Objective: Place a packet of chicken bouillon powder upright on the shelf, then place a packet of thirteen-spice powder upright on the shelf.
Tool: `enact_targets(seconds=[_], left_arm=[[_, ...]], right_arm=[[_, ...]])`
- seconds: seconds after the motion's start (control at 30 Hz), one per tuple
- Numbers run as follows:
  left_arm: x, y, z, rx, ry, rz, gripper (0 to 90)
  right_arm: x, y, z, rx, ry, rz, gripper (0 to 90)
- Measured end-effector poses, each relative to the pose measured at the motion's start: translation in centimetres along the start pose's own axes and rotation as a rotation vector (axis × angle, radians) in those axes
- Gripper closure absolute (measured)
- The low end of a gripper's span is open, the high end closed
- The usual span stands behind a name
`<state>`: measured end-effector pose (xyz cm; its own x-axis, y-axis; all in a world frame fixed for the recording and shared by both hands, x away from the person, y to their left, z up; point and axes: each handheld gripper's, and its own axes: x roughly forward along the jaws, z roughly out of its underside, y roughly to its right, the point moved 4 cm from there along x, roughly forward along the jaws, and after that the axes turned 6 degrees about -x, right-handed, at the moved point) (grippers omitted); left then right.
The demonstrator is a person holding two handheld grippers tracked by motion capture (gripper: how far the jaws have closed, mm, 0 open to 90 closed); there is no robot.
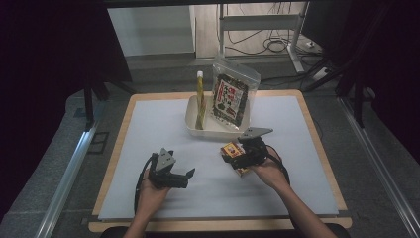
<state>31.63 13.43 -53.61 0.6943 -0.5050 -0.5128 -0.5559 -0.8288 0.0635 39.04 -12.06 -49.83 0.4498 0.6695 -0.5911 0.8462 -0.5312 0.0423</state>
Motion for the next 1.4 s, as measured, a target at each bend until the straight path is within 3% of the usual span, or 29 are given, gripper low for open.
enact_targets(seconds=[0.23, 0.47, 0.8, 1.0, 1.17, 1.4], left_arm=[[-0.1, -0.3, 0.1, -0.017, 0.015, -0.007, 0.7], [0.0, -0.2, 0.2, 0.005, 0.006, -0.012, 0.7], [0.0, -0.3, 0.2, 0.004, 0.005, -0.014, 0.7], [0.2, -0.1, 0.3, 0.017, -0.016, -0.013, 0.7], [0.4, -0.1, 0.3, 0.022, -0.024, -0.011, 0.7], [0.5, -0.1, 0.4, 0.027, -0.035, -0.012, 0.7]], right_arm=[[-0.6, 0.4, 1.4, 0.002, -0.009, 0.029, 6.9], [-0.5, 0.9, 1.9, 0.003, -0.021, 0.049, 6.5], [-0.4, 1.3, 1.9, 0.048, -0.055, 0.037, 5.6], [0.2, 1.3, 2.2, 0.041, -0.126, 0.023, 2.6], [1.2, 1.5, 2.6, 0.059, -0.216, 0.019, 2.0], [1.9, 1.8, 2.3, 0.047, -0.256, 0.074, 14.1]])
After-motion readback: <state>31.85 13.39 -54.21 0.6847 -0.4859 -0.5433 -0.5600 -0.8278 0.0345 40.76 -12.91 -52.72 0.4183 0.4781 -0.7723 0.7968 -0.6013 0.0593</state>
